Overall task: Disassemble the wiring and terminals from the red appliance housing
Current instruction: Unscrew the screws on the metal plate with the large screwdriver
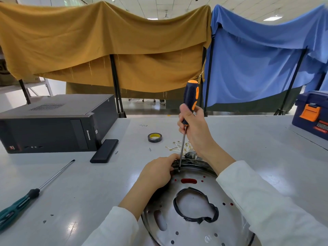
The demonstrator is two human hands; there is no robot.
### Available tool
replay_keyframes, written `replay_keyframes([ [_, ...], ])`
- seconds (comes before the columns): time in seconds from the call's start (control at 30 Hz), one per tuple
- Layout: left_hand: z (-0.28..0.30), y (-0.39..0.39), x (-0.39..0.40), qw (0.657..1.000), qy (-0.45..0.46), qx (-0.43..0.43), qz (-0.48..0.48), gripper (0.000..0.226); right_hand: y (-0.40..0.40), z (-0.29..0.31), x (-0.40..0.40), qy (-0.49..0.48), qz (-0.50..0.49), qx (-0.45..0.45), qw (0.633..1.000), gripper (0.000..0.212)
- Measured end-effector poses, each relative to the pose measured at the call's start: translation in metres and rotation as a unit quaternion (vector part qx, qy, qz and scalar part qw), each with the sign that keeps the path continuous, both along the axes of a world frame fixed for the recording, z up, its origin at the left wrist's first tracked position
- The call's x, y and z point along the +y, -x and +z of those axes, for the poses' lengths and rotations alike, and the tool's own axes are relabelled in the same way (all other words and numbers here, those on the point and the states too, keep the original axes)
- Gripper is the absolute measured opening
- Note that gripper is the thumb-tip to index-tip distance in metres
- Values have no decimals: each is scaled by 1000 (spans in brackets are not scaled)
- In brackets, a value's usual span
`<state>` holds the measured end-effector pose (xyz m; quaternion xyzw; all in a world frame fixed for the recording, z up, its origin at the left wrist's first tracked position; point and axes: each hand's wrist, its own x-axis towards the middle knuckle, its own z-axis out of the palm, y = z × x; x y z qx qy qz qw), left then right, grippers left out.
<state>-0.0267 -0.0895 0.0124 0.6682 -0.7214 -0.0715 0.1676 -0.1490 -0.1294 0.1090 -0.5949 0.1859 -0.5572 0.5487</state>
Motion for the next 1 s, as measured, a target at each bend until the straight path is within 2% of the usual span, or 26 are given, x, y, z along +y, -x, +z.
replay_keyframes([
  [0.1,-1,0,-1,1000,-2,0,2,52,2,-1,-1,10,-22,12,1000,29],
  [0.23,-2,0,-3,1000,0,-8,7,52,4,-1,-2,32,-33,20,999,8],
  [0.4,-2,-1,-3,1000,-3,0,5,53,4,0,-1,6,11,-14,1000,16],
  [0.5,-2,-1,-3,1000,-1,1,8,54,4,1,-1,-6,-9,2,1000,29],
  [0.57,-3,-1,-3,1000,2,0,8,54,3,1,0,7,-18,15,1000,27],
  [0.7,-3,0,-4,1000,-1,-6,13,53,2,3,2,52,-28,51,997,9],
  [0.8,-3,0,-4,1000,-3,-6,11,52,3,3,3,32,4,35,999,19],
  [0.9,-2,-1,-3,1000,-6,2,7,54,3,4,2,2,27,11,1000,11],
  [1.0,-2,-1,-2,1000,-6,1,6,53,2,3,1,7,-4,38,999,27],
])
